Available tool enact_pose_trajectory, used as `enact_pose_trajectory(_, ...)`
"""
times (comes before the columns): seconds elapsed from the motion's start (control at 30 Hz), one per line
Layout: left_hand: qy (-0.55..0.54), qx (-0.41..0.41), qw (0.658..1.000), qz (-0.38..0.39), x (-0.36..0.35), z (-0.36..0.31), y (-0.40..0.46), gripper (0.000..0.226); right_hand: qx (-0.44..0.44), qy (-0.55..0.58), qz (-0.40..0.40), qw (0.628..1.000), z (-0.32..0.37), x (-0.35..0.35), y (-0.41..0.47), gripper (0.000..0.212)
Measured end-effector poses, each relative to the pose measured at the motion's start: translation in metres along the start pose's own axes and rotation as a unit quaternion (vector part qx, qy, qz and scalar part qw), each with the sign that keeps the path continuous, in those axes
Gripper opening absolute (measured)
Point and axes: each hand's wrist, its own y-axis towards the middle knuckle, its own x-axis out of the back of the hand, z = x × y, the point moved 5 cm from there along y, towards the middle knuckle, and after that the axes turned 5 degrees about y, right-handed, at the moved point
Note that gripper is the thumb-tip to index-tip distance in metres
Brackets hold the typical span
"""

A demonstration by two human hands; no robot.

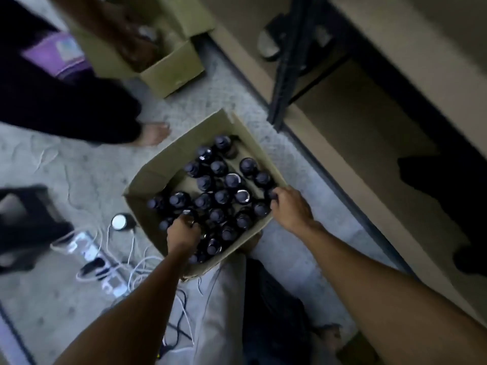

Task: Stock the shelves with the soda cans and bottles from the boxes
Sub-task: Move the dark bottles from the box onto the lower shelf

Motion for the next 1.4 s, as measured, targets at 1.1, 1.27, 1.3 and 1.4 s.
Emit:
enact_pose_trajectory(1.1,-0.120,0.280,0.952,-0.009,-0.009,0.142,0.090,0.028,-0.154,-0.046,-0.155,0.975,0.038,-0.035,0.160,0.040)
enact_pose_trajectory(1.27,-0.082,0.287,0.954,-0.025,-0.014,0.126,0.090,0.031,-0.177,-0.026,-0.104,0.978,0.036,-0.045,0.160,0.033)
enact_pose_trajectory(1.3,-0.078,0.287,0.954,-0.026,-0.014,0.122,0.089,0.030,-0.180,-0.034,-0.098,0.978,0.037,-0.047,0.160,0.034)
enact_pose_trajectory(1.4,-0.068,0.272,0.960,-0.026,-0.015,0.117,0.090,0.025,-0.181,-0.078,-0.091,0.976,0.038,-0.048,0.164,0.034)
